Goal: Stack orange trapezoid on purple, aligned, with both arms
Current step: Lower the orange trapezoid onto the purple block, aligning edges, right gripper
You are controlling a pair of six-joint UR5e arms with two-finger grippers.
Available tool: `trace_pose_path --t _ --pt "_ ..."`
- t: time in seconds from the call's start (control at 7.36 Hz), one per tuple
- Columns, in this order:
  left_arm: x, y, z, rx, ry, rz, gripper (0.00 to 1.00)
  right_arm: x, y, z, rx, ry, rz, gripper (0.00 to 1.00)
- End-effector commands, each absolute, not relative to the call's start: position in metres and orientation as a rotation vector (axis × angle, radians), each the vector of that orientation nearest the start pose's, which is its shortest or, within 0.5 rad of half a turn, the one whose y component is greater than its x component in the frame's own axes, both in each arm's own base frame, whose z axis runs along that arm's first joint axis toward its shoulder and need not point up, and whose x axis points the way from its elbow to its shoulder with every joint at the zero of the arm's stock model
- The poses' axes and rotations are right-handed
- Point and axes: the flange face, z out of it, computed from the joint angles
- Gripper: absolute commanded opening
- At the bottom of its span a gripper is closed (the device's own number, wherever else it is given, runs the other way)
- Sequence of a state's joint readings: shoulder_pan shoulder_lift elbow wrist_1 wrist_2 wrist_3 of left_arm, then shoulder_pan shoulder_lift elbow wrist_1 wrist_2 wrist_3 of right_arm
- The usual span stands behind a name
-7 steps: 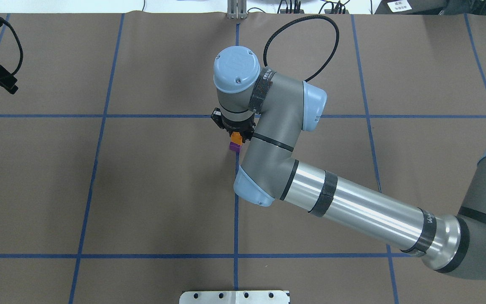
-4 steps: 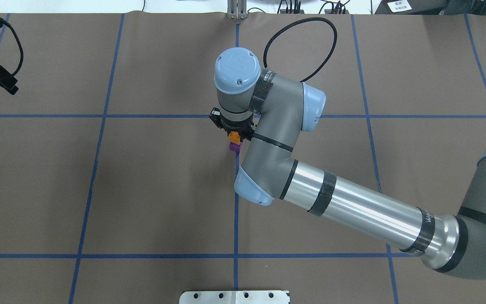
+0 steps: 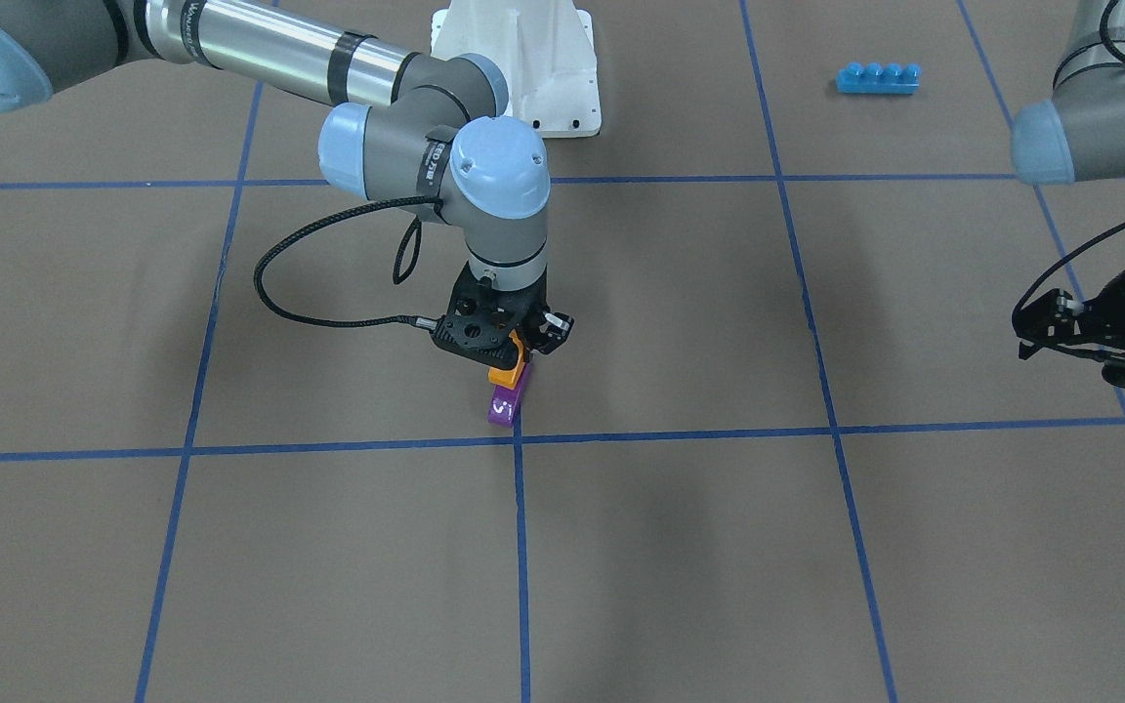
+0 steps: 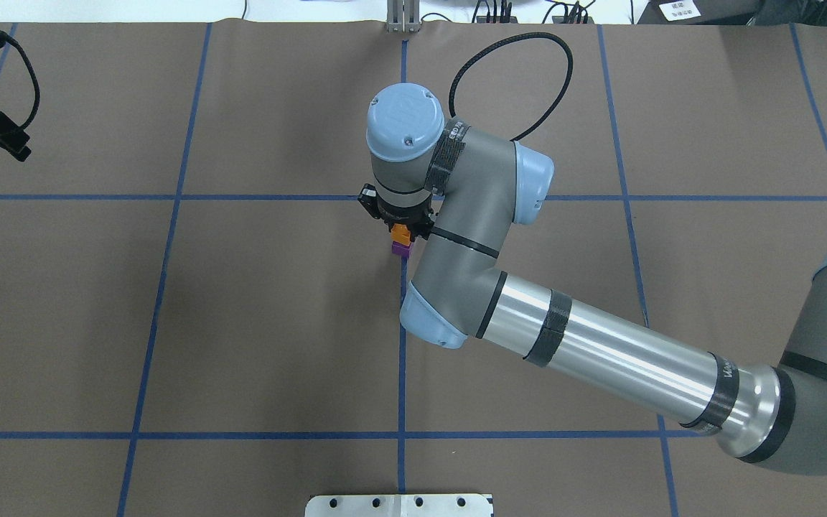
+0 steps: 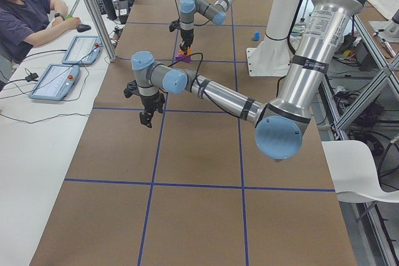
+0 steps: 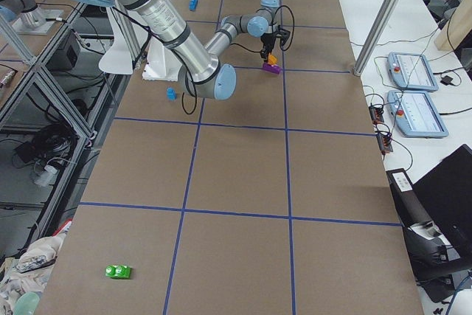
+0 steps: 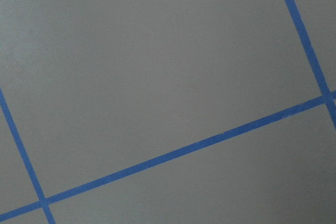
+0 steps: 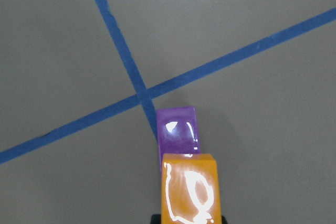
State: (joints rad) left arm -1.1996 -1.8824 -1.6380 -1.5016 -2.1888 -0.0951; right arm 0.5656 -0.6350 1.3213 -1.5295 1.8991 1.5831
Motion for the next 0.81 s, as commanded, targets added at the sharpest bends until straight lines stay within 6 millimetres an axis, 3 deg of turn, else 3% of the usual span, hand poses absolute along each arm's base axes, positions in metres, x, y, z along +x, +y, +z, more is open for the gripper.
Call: trace_pose_path --t 0.0,0.68 --pt "0.1526 -0.6005 0.4687 0.151 0.669 0.361 1.0 -0.609 -0.504 0.1713 -0.109 -0.781 0.43 0.0" --pt "0.1545 -0.6005 0.471 0.145 0.667 0.361 1.0 -0.6143 -0.5035 0.1786 -0.097 -0.766 0.427 0.0"
